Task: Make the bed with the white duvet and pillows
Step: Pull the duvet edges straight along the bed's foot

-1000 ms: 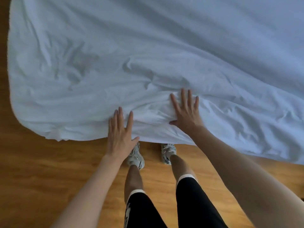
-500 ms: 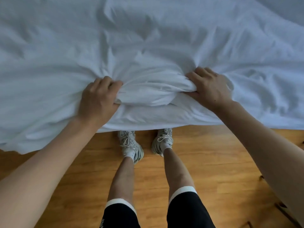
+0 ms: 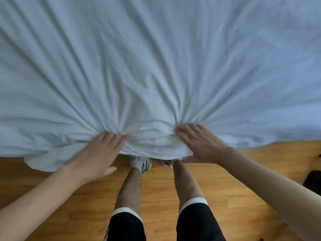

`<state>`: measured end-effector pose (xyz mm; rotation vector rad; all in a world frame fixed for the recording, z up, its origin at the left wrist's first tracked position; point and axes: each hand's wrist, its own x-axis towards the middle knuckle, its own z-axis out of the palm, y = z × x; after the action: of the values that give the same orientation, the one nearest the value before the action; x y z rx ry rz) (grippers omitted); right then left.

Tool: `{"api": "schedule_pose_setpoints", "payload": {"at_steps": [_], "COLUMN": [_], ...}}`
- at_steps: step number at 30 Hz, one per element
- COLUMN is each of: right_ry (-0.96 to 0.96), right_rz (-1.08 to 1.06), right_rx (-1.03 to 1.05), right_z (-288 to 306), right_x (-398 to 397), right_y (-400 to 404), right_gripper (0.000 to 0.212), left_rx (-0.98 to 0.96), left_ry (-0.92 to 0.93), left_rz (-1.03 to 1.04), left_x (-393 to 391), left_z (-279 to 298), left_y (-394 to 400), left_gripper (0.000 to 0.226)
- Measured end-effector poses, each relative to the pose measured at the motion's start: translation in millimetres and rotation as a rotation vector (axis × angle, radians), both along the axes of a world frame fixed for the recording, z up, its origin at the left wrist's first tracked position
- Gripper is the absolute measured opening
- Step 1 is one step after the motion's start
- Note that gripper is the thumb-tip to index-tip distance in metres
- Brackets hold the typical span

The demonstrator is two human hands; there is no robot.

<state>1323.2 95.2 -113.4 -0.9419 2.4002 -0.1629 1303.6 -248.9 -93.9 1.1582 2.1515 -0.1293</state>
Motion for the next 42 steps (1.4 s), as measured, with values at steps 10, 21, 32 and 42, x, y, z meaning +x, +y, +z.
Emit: {"api": "schedule_pose_setpoints", "payload": {"at_steps": [10,21,32,42], "right_ry": [0.618,0.17,0.126,0.096], "right_rz": [-0.482,-1.074,-1.027,-0.881], "right_rx": [-0.244,0.186,0.073,-0.013], "right_z": [18.3,-40.5,-34.2,-37.3], "right_x": [-53.4,-35.1,-96.4,-158.5], "right_y": [12.6,37.1,-125.1,-433.4], "right_gripper": [0.042,0.066,0.069,0.074], "left_rx": [0.684,0.125,-0.05,0.121], "left_ry": [0.467,0.429,0.566,0.19], "left_rz": [0.404,0.607,0.989,1.537], "left_x": [-52.7,-86.7,-119.5,-134.8], "left_z": [20.4,-55.8,-45.4,-28.9], "left_y": [89.2,63.9,-172.7,-363.6], "left_gripper": [0.027,0.066,0.059,0.081]}}
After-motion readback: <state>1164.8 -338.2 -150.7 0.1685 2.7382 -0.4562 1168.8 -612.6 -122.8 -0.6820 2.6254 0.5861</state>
